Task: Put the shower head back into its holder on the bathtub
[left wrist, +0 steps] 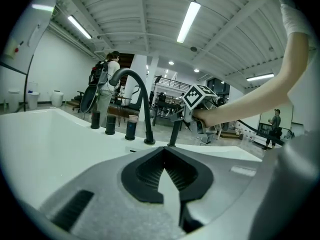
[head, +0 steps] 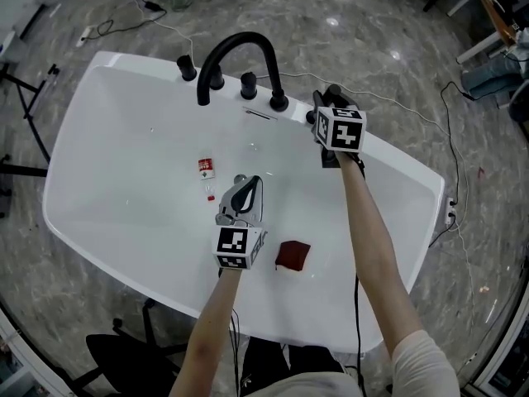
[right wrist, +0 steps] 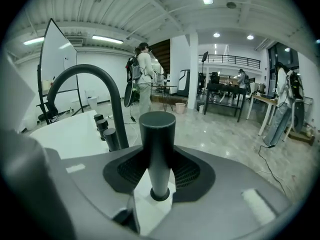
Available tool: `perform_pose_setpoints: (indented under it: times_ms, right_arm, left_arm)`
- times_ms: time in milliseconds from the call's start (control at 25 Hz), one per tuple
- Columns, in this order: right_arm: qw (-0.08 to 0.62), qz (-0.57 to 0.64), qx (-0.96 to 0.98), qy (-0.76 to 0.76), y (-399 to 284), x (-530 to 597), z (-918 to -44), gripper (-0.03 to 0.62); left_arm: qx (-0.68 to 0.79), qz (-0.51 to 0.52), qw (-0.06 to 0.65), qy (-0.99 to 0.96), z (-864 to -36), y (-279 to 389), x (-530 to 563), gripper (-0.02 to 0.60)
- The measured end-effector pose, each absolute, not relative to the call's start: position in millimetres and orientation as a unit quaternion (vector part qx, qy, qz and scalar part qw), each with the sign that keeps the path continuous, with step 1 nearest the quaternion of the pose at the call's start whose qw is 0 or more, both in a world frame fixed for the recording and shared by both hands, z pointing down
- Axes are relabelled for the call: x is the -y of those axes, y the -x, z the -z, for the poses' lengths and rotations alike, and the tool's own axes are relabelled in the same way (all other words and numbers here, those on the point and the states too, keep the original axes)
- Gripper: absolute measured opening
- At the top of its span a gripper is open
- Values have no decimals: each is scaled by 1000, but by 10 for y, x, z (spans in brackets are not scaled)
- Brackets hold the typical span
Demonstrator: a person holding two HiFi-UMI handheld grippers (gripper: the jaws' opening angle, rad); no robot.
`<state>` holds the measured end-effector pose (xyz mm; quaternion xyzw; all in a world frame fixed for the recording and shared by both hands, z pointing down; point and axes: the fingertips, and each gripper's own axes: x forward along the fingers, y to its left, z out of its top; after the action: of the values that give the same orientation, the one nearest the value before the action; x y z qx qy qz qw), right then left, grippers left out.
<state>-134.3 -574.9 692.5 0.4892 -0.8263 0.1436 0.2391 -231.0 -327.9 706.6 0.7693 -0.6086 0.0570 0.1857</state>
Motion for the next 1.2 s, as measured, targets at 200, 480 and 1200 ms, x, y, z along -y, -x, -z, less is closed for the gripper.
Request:
perform_pose_setpoints:
  times_ms: [200, 480, 1200]
  right_arm:
    - [218, -152, 819, -508, 1272, 5572, -6606, 147]
    - [116, -223, 825, -505, 982, 4326, -5900, 86]
    - [-82, -173, 908, -372, 583, 2125, -3371, 6]
  left_arm:
    - [606, -55, 159, -777, -6721, 2352, 3302, -2]
    - [636, -10, 148, -758, -5906, 2453, 3058, -3]
    - [548, 86, 12, -832, -3655, 1240, 2065, -2]
